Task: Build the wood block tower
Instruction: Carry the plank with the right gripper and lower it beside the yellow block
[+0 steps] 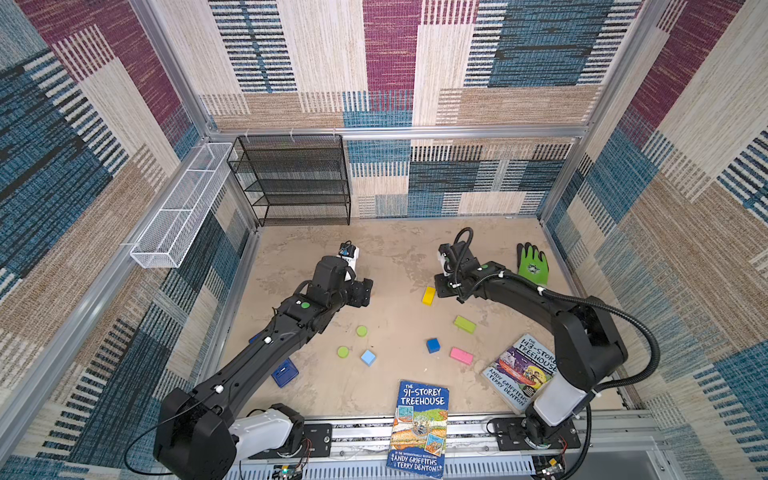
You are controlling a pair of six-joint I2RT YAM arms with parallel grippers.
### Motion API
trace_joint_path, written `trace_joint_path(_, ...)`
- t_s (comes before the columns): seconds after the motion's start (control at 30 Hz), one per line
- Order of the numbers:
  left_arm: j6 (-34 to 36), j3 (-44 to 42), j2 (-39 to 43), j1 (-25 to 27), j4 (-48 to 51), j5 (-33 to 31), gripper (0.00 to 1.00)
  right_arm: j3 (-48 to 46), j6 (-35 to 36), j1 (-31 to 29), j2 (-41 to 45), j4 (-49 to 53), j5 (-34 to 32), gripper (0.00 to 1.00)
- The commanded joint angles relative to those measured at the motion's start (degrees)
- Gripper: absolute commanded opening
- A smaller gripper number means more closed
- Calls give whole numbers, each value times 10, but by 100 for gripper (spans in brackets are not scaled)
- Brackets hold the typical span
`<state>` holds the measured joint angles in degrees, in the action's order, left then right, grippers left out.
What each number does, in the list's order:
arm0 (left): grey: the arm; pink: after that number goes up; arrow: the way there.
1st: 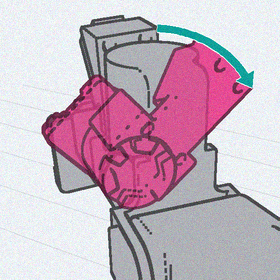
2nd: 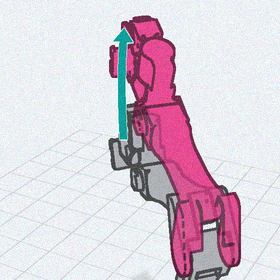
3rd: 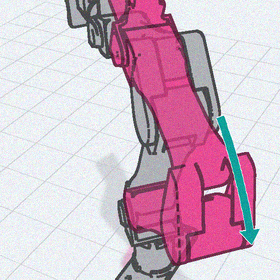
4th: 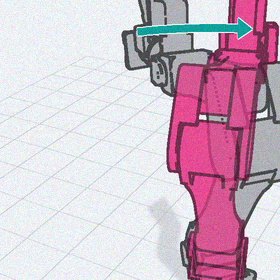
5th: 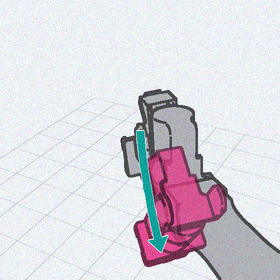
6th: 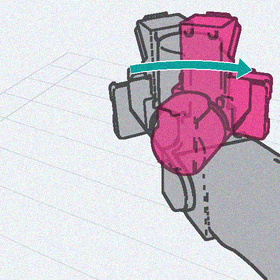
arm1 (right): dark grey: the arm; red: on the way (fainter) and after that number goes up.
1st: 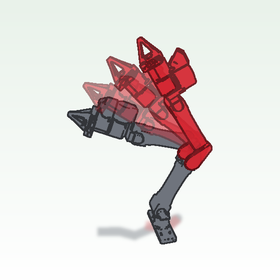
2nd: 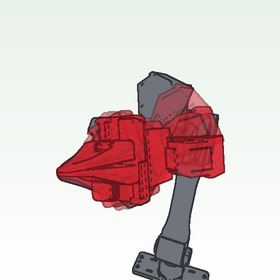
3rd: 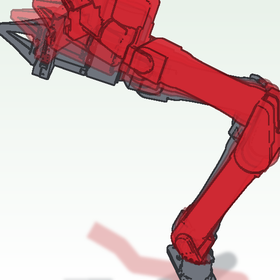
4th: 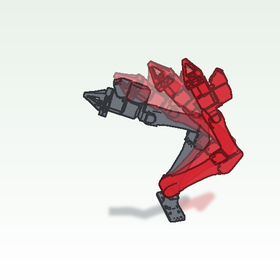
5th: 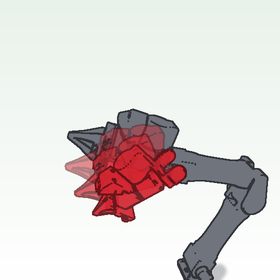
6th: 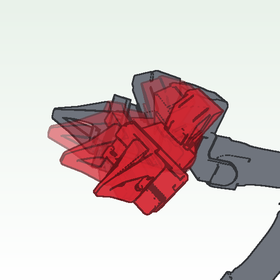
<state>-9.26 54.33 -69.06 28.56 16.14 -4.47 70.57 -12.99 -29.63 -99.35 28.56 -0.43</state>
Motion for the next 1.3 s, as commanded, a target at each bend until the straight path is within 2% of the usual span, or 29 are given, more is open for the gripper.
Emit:
trace_joint_path(0.0, 8, -5, 10, 0, 2, -12, 81, 40, -6, -29, -40, 6, 23, 2)
trace_joint_path(0.13, 10, -12, 21, 0, 2, -20, 81, 91, -7, -59, -105, -1, 44, 1)
trace_joint_path(0.27, 13, -18, 32, 0, 2, -28, 81, 138, 3, -82, -162, 12, 34, 1)
trace_joint_path(0.5, 16, -27, 41, -1, -1, -35, 81, 160, 9, -96, -207, 15, 36, 5)
trace_joint_path(0.63, 16, -26, 38, 0, -3, -36, 81, 156, 12, -99, -216, 14, 17, 18)
trace_joint_path(0.9, 16, -27, 37, -1, -5, -37, 81, 143, 10, -102, -207, 8, -1, 57)
trace_joint_path(0.97, 16, -27, 36, -1, -5, -38, 81, 135, 9, -103, -200, 6, -1, 64)
trace_joint_path(1.13, 15, -28, 35, -1, -5, -38, 81, 107, 3, -105, -179, 1, -1, 67)
trace_joint_path(1.27, 15, -28, 35, -1, -5, -37, 81, 89, -1, -106, -178, 2, -4, 63)
